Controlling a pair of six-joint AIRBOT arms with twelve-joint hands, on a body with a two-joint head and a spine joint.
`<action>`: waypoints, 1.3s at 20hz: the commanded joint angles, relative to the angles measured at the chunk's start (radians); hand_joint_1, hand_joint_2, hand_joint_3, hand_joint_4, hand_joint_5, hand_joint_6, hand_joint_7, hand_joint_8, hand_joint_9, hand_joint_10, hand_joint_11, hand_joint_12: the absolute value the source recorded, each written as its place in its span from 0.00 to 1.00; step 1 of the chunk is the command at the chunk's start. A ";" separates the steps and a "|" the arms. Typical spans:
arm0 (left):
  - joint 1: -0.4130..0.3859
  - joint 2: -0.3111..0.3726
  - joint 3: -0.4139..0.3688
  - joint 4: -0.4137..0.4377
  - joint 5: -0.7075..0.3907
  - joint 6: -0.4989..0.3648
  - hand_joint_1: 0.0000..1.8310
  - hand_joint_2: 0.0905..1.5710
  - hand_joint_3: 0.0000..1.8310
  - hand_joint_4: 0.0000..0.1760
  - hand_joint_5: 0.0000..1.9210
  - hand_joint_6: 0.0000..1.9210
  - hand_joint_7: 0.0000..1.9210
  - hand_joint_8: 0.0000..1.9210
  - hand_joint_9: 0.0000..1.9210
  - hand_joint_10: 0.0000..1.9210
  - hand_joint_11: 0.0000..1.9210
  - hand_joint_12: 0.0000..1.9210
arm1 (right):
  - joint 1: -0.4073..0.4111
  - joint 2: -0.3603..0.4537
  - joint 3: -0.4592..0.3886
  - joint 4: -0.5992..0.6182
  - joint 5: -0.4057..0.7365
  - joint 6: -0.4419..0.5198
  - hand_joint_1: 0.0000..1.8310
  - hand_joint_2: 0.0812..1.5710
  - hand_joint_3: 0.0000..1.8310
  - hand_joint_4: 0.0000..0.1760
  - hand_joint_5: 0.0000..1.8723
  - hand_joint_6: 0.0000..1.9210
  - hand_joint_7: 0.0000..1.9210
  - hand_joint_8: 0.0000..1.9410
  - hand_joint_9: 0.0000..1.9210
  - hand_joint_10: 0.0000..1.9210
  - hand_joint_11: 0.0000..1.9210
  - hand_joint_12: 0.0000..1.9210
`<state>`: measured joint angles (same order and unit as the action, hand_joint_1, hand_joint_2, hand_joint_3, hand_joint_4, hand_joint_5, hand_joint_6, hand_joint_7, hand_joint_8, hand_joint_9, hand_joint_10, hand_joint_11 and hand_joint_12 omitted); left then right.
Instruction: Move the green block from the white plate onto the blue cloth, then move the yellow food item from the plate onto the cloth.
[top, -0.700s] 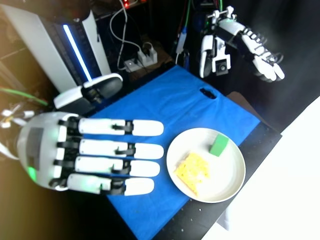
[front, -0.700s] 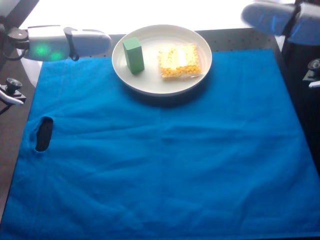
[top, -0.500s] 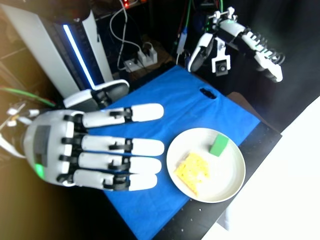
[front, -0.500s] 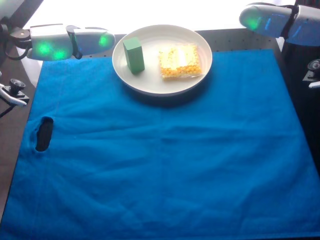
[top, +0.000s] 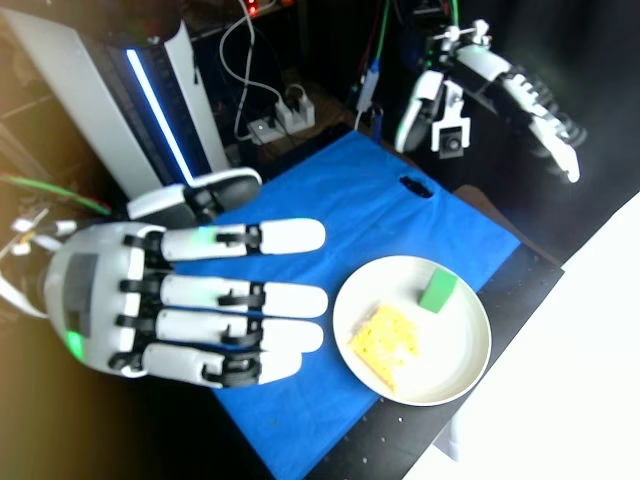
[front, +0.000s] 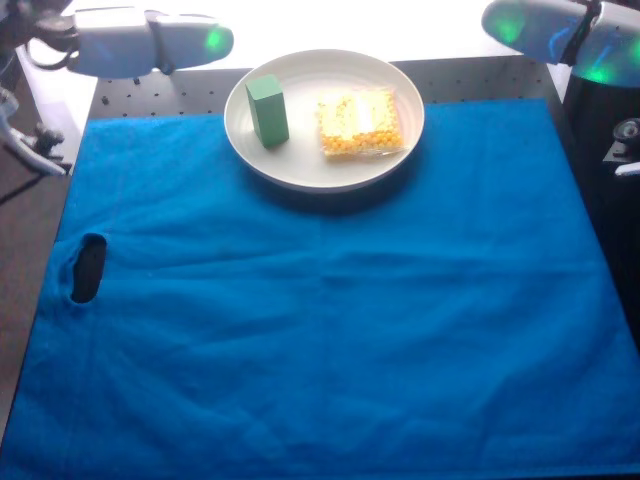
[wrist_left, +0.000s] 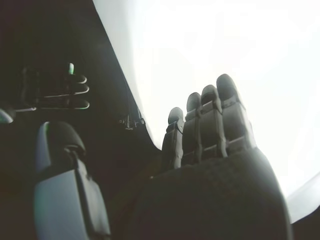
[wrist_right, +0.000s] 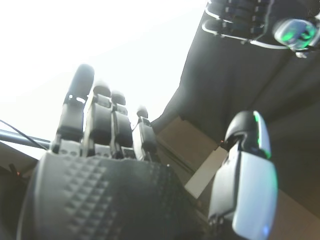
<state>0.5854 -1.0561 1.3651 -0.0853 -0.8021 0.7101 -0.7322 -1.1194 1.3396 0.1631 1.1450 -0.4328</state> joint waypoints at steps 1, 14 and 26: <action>-0.031 -0.010 0.017 0.026 -0.049 -0.031 0.41 0.51 0.00 0.56 0.08 0.00 0.13 0.00 0.13 0.00 0.08 0.11 | 0.014 -0.003 0.003 0.009 0.114 0.007 0.19 0.55 0.00 0.61 0.03 0.00 0.12 0.00 0.09 0.00 0.00 0.38; -0.262 -0.145 0.205 0.554 0.393 -0.292 0.52 0.54 0.00 0.03 0.16 0.00 0.23 0.00 0.25 0.00 0.27 0.13 | 0.003 -0.026 0.000 0.001 0.114 0.007 0.16 0.52 0.00 0.58 0.05 0.00 0.14 0.00 0.12 0.00 0.00 0.43; -0.301 -0.237 0.238 0.787 0.559 -0.292 0.55 0.51 0.00 0.08 0.24 0.00 0.32 0.00 0.44 0.03 0.38 0.22 | 0.002 -0.033 -0.006 -0.006 0.114 0.007 0.15 0.52 0.00 0.50 0.05 0.00 0.14 0.00 0.11 0.00 0.00 0.39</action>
<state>0.3027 -1.2938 1.5997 0.7090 -0.1749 0.4210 -0.7353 -1.1503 1.3350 0.1478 1.1454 -0.4328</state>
